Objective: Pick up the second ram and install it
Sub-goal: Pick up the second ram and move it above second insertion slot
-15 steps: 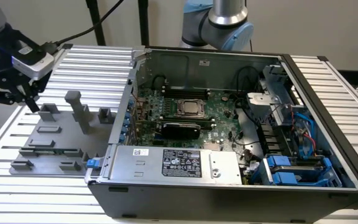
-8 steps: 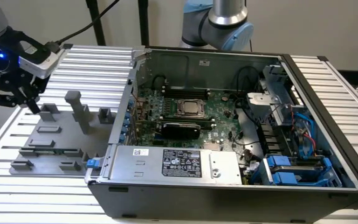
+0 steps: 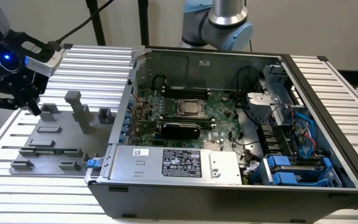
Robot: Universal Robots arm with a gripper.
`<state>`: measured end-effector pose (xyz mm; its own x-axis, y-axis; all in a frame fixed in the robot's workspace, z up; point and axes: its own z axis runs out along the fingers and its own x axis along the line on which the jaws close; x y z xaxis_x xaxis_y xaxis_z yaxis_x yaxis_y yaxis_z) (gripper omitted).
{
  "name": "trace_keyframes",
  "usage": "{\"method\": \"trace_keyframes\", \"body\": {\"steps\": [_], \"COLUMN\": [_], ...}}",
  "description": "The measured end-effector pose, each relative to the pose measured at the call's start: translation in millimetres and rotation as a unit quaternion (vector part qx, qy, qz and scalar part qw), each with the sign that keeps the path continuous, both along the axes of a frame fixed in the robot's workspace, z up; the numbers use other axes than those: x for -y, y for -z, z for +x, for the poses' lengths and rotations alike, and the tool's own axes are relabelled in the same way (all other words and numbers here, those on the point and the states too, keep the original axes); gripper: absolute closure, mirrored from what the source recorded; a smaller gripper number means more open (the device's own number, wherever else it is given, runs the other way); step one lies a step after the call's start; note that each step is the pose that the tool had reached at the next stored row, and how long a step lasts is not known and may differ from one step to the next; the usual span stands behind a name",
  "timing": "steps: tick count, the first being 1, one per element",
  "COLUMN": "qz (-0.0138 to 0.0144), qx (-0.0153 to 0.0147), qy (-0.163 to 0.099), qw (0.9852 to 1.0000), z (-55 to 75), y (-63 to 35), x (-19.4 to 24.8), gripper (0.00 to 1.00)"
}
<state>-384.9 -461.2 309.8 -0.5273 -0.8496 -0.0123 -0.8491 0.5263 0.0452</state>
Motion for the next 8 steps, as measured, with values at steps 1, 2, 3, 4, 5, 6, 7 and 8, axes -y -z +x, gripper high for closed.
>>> {"method": "trace_keyframes", "body": {"steps": [1, 2, 3, 4, 5, 6, 7, 8], "qz": [0.0, -0.0001, -0.0002, -0.0003, -0.0004, -0.0006, -0.0008, -0.001], "qx": [0.0001, 0.0002, 0.0003, 0.0005, 0.0009, 0.0013, 0.0017, 0.0022], "qy": [-0.009, -0.018, -0.027, -0.036, -0.045, -0.055, -0.063, -0.072], "qw": [1.0, 0.9998, 0.9996, 0.9993, 0.999, 0.9985, 0.998, 0.9974], "z": [0.0, 0.0, -0.1, -0.1, -0.1, -0.1, 0.0, -0.1], "y": [0.6, 1.2, 1.8, 2.3, 2.8, 3.3, 3.7, 4.2], "x": [0.0, 0.0, -0.1, 0.0, -0.1, -0.1, 0.0, 0.0], "gripper": [1.0, 1.0, 1.0, 1.0, 1.0, 1.0, 1.0, 1.0]}}
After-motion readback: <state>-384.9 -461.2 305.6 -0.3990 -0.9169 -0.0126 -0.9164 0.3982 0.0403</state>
